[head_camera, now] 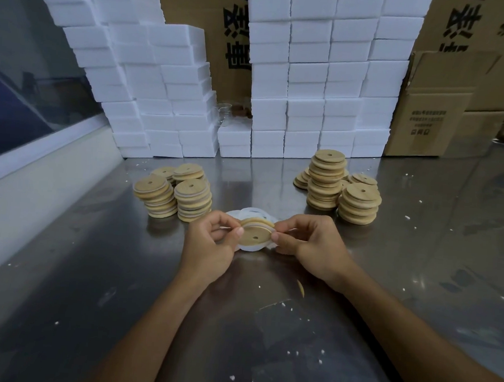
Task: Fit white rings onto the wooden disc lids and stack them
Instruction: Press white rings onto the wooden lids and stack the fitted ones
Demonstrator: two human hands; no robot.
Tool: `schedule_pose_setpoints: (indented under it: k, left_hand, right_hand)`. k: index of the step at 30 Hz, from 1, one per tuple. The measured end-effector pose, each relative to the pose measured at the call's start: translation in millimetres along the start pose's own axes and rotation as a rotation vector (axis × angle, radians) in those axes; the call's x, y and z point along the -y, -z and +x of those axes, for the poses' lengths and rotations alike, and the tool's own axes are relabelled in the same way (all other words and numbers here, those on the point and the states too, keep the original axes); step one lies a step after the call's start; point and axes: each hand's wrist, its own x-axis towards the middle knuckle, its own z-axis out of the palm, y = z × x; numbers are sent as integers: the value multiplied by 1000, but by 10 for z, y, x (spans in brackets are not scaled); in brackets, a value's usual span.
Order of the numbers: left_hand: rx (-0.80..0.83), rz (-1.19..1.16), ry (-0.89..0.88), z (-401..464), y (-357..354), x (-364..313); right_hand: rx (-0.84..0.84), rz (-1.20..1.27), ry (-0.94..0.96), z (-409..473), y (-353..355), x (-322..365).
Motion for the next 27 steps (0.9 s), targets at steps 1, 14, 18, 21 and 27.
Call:
schedule_pose_setpoints:
  k: [1, 14, 18, 21, 27]
  left_hand:
    - [-7, 12, -20, 2, -9, 12]
    - [73, 520, -688, -74, -19, -138]
    - [55, 466, -633, -61, -2, -107]
    - [43, 414, -581, -52, -10, -81]
    - [31, 379, -550, -32, -3, -49]
  right_hand:
    - [-6, -11, 11, -2, -2, 3]
    - [13, -679, 500, -145, -57, 134]
    - [0, -640, 487, -153, -83, 145]
    - [-8, -624, 436, -138, -75, 107]
    - [-21, -481, 354, -102, -66, 66]
